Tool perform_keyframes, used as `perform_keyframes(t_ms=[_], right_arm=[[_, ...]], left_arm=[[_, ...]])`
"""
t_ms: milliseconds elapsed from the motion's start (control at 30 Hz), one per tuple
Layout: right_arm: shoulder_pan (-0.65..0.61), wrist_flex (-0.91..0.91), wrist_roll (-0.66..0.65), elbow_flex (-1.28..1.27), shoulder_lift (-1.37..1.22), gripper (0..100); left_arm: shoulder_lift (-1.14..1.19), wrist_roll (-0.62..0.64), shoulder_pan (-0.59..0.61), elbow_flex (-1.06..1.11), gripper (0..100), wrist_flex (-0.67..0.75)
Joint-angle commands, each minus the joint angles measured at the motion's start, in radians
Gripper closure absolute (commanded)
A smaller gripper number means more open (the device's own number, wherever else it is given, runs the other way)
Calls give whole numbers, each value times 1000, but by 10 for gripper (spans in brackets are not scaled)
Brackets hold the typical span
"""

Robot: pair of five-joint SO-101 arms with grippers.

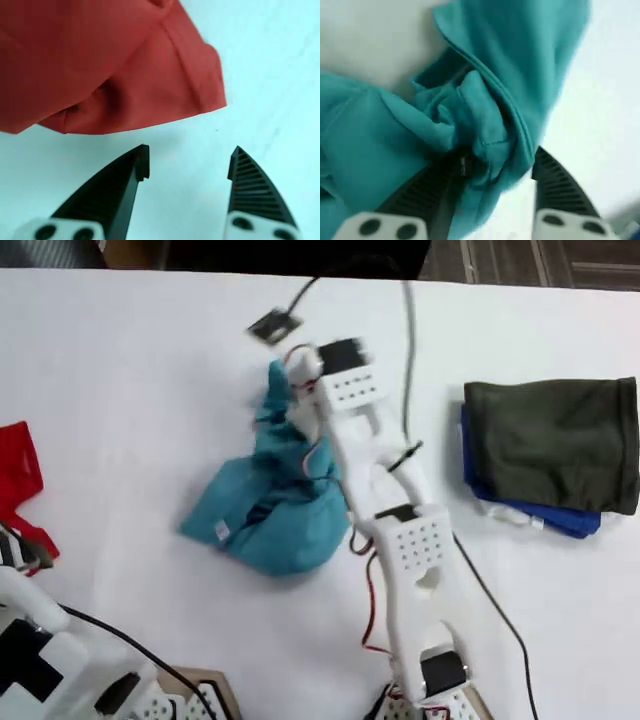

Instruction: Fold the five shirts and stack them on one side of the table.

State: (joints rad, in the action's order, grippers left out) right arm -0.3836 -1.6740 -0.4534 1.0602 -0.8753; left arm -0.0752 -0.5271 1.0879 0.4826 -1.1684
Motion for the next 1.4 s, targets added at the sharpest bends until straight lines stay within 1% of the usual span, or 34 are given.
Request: perform_keyframes(t_ms=[0,133,300,400,567,700,867,933,1033,1067,1133,1167,1200,1367], right_arm=[[88,-21,-8,112,71,779],[153,-21,2,199,156,790],[150,-16,3,244,180,790],[68,18,3,233,170,790],[-99,179,3,181,65,788],[-176,220,3,181,-70,787],[-219,226,-5,181,-206,787],[-203,237,-8,181,-248,789],[-130,234,-8,184,-272,807],[-97,232,-8,184,-272,840],[-30,229,-8,212,-268,957],[4,226,-8,238,-265,993],[35,216,-8,262,-257,967],[142,96,-8,453,-206,978]], left_arm=[[-46,5,-44,-36,725,-9],[-46,8,-103,-36,725,-9],[-46,9,-173,-36,725,-8],[-46,9,-209,-36,725,-3],[-46,11,-245,-36,725,-2],[-46,11,-239,-36,725,-9],[-46,11,-224,-36,725,-17],[-46,11,-227,-36,725,-17],[-46,11,-230,-36,725,-17],[-46,11,-230,-36,725,-15],[-46,11,-235,-36,725,-15],[-46,9,-242,-36,725,-15],[-46,9,-250,-36,725,-15],[-46,11,-299,-36,725,-15]])
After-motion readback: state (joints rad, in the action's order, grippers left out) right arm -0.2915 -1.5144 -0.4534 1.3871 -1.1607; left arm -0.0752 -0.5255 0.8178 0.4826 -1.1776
